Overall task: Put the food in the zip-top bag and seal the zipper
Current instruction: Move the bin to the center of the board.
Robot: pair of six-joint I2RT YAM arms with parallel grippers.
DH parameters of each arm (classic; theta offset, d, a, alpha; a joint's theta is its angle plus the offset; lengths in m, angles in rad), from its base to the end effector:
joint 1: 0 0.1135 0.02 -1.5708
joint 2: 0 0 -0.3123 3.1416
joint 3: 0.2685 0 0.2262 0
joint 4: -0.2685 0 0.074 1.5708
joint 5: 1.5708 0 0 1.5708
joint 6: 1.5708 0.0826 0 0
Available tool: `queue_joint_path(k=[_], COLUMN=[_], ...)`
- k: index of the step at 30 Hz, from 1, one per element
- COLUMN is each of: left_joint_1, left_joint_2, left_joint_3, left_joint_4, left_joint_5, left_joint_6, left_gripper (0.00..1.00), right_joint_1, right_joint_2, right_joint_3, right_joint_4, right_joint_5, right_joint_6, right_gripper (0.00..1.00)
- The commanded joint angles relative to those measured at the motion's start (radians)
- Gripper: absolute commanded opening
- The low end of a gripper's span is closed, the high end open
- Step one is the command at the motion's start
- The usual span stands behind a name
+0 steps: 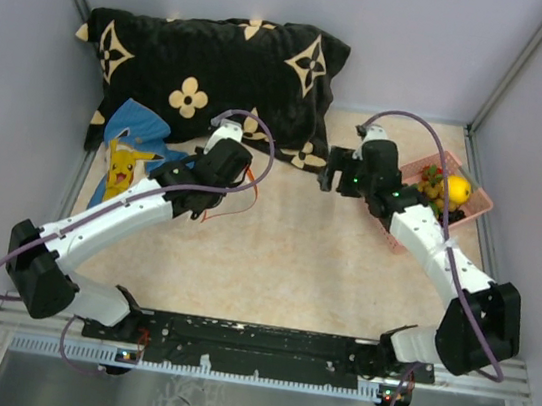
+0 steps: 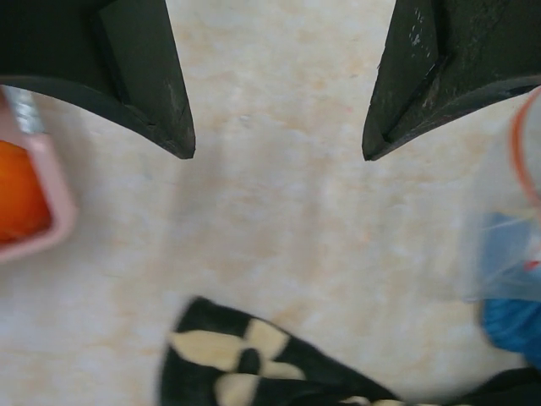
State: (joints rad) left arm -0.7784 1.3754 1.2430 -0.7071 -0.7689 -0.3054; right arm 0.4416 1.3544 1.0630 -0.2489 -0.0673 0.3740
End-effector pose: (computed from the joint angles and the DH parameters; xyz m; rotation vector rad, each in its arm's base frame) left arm 0.2344 -0.1505 0.3513 0.1780 2.1446 0.3172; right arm 0.2808 0.1389 0.3329 -0.1141 2.1570 0.5517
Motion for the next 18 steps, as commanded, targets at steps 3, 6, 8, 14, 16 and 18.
queue_joint_path(k=[3,6,8,14,16,18], left_joint_1=[0.003,0.003,0.002,0.002,0.003,0.003], left_joint_2=[-0.022,-0.021,-0.021,-0.017,-0.016,-0.016], left_joint_3=[-0.007,-0.009,-0.009,-0.007,-0.005,-0.006], left_joint_4=[0.045,0.048,0.048,0.049,0.048,0.046], left_joint_5=[0.033,0.036,0.036,0.039,0.039,0.04], left_joint_6=[0.028,0.031,0.035,0.037,0.037,0.037], left_gripper=[0.0,0.0,0.0,0.0,0.0,0.0], right_joint_1=[-0.133,-0.191,-0.217,-0.23,-0.231,-0.23], right_joint_2=[-0.015,-0.013,-0.009,0.066,0.085,0.099], right_joint_3=[0.025,0.004,-0.017,-0.027,-0.036,-0.049], right_joint_4=[-0.177,-0.18,-0.162,-0.168,-0.175,-0.183], right_joint_5=[0.22,0.269,0.279,0.247,0.24,0.225], right_joint_6=[-0.161,-0.184,-0.204,-0.248,-0.241,-0.238], right_gripper=[0.82,0.83,0.85,0.86,0.86,0.86])
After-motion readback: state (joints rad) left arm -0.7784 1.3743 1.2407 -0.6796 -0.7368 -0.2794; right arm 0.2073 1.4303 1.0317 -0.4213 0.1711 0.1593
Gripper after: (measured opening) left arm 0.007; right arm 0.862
